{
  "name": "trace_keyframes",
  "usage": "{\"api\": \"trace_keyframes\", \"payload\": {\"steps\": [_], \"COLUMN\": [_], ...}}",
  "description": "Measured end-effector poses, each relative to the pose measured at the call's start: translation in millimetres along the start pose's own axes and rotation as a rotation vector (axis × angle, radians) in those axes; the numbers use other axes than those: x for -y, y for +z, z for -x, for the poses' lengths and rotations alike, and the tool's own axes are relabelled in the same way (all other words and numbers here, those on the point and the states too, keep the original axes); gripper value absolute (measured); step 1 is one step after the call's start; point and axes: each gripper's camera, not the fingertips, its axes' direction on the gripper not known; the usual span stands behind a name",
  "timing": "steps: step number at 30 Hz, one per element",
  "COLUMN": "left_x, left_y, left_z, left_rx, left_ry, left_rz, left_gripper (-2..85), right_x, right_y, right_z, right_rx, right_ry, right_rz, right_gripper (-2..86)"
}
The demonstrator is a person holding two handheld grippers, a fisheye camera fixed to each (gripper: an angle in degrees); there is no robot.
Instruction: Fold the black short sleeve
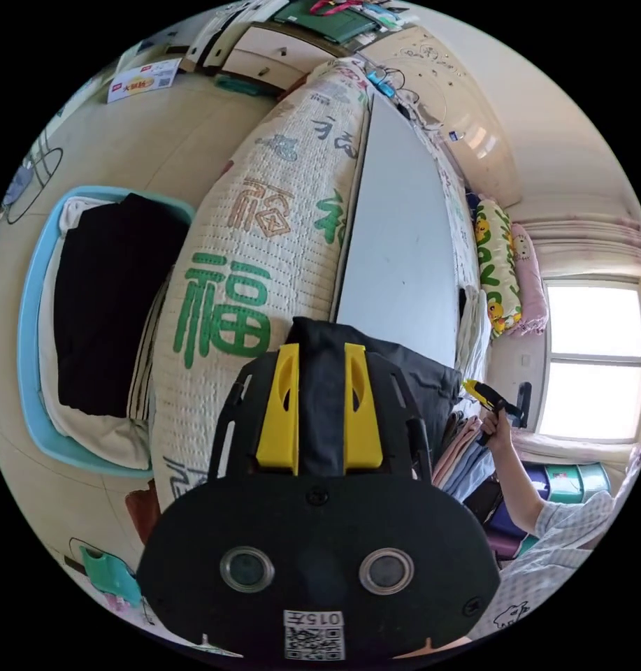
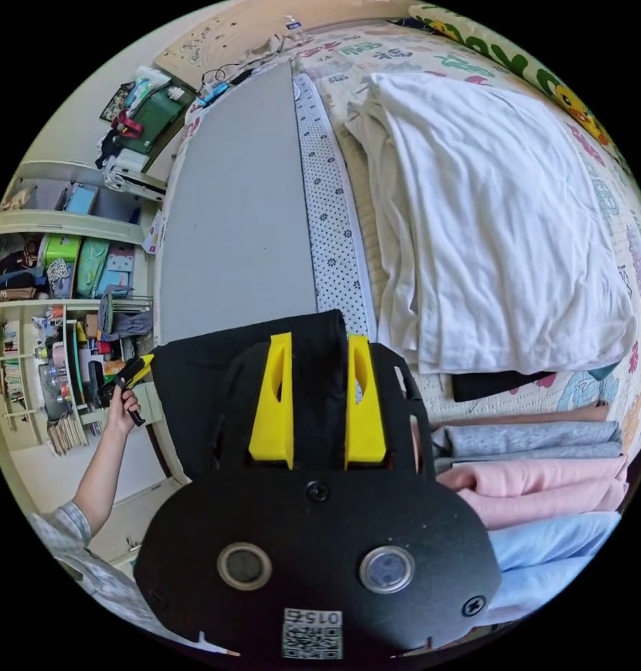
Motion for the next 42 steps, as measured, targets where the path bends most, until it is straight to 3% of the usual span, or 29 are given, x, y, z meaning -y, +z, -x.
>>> {"api": "trace_keyframes", "payload": {"steps": [6, 13, 16, 19, 23, 27, 34, 42], "left_x": [35.0, 68.1, 71.0, 71.2, 73.5, 73.4, 63.6, 33.9], "left_y": [-9.6, 14.5, 17.5, 13.9, 11.6, 12.4, 10.7, 7.8], "left_z": [-28.4, -26.5, -27.3, -25.1, -25.9, -24.0, -18.3, -14.7], "left_rx": [0.04, 0.056, 0.044, 0.011, 0.009, 0.003, -0.032, 0.007], "left_ry": [0.126, 0.124, 0.14, 0.156, 0.185, 0.205, 0.244, 0.299], "left_rz": [-0.023, 0.008, 0.02, 0.026, 0.049, 0.077, 0.111, 0.126], "left_gripper": [-0.1, -0.4, 0.0, 0.5, -0.1, -0.4, -0.6, -0.7], "right_x": [32.7, 54.6, 27.9, -25.6, -89.6, -139.0, -148.4, -156.6], "right_y": [-27.1, -43.3, -83.7, -107.8, -49.9, -2.4, 57.2, 38.1], "right_z": [8.7, 8.3, 38.4, 113.7, 241.1, 340.3, 365.3, 312.8], "right_rx": [-0.069, -0.14, -0.242, -0.218, 0.016, -0.004, -0.267, -0.259], "right_ry": [-0.016, 0.026, -0.035, -0.291, -0.708, -0.993, -1.012, -0.863], "right_rz": [-0.048, -0.08, -0.178, -0.264, 0.035, 0.1, 0.179, 0.204], "right_gripper": [0.2, 3.4, 5.1, 4.9, 5.0, 7.6, 5.0, 1.7]}}
